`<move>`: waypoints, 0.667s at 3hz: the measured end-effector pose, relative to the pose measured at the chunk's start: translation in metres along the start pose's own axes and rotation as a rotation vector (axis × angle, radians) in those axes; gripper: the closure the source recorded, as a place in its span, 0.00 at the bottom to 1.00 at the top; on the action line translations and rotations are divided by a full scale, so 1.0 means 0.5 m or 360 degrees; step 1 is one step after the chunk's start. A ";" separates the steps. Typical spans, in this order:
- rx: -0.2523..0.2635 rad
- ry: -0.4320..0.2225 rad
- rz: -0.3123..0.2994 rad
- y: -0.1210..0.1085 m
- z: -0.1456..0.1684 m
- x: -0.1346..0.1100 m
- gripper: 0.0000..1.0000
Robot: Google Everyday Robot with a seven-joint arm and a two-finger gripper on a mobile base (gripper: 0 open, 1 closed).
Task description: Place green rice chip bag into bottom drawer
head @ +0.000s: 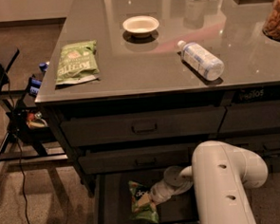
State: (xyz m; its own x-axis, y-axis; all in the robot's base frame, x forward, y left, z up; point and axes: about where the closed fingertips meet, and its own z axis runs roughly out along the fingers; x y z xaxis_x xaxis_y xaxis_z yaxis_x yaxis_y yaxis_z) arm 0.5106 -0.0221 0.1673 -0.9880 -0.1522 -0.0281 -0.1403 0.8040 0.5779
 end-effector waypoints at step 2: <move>0.0000 0.0000 0.0000 0.000 0.000 0.000 0.58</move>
Offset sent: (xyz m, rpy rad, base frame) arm 0.0000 0.0000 0.0000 0.0000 0.0000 0.0000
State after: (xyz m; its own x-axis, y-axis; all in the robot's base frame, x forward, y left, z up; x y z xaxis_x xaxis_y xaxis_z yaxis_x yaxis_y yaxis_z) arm 0.5106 -0.0221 0.1672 -0.9879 -0.1522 -0.0280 -0.1403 0.8039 0.5779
